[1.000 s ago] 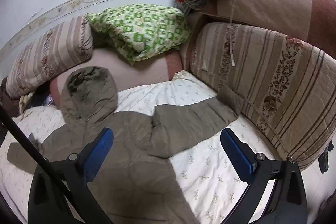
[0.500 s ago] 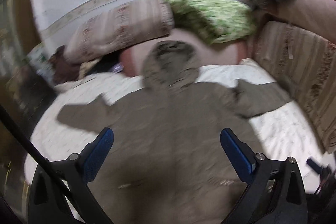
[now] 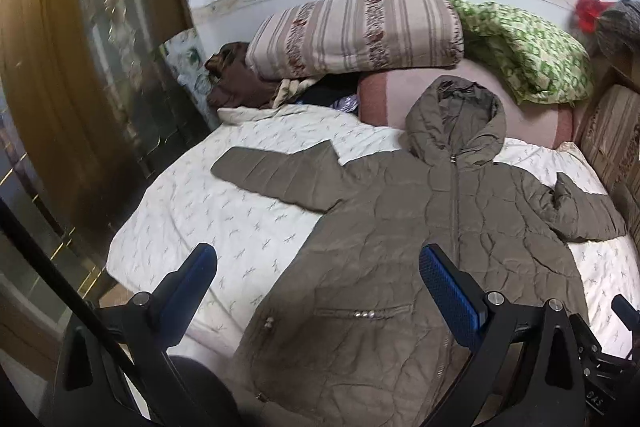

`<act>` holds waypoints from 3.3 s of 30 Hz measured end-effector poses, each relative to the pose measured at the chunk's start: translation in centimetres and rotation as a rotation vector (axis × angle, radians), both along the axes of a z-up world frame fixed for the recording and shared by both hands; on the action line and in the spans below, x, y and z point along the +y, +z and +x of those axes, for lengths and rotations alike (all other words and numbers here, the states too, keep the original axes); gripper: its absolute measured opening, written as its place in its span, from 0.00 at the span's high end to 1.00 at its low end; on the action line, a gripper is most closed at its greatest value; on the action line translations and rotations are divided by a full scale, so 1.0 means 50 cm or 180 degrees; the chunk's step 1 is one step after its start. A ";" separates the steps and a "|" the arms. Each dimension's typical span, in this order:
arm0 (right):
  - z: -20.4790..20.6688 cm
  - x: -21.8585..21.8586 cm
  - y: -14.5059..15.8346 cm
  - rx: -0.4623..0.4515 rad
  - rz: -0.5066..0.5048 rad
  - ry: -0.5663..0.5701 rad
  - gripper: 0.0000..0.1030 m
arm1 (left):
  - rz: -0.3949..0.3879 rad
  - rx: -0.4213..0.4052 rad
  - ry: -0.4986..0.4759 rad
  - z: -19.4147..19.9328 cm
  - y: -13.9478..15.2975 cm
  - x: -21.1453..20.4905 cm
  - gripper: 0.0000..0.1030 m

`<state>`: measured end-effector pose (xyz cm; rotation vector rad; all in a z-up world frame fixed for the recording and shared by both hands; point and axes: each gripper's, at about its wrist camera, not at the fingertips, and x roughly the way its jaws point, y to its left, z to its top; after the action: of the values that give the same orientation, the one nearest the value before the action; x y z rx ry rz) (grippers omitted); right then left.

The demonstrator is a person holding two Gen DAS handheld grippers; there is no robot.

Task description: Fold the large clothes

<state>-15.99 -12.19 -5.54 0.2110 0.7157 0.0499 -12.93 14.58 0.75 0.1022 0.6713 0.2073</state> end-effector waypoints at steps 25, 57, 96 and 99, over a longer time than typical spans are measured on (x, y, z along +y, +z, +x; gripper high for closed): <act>0.185 0.183 -0.031 0.0439 -0.0523 -0.0048 0.04 | -0.0623 0.0241 0.0414 0.419 -0.178 0.505 0.15; 0.322 0.135 -0.202 0.1212 -0.0668 -0.0470 0.16 | -0.2173 0.0795 0.0666 0.894 -0.364 0.793 0.85; 0.429 -0.045 -0.176 0.0847 0.0517 -0.0446 0.14 | -0.1115 0.0156 -0.0624 0.233 -0.106 0.150 0.44; 0.524 -0.049 -0.232 0.1109 0.0585 -0.0656 0.16 | -0.1030 0.0180 -0.0474 0.198 -0.105 0.194 0.44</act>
<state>10.21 -14.64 -17.12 0.4760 1.0337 -0.1213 -3.03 24.28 -4.51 -0.1526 0.7424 -0.0489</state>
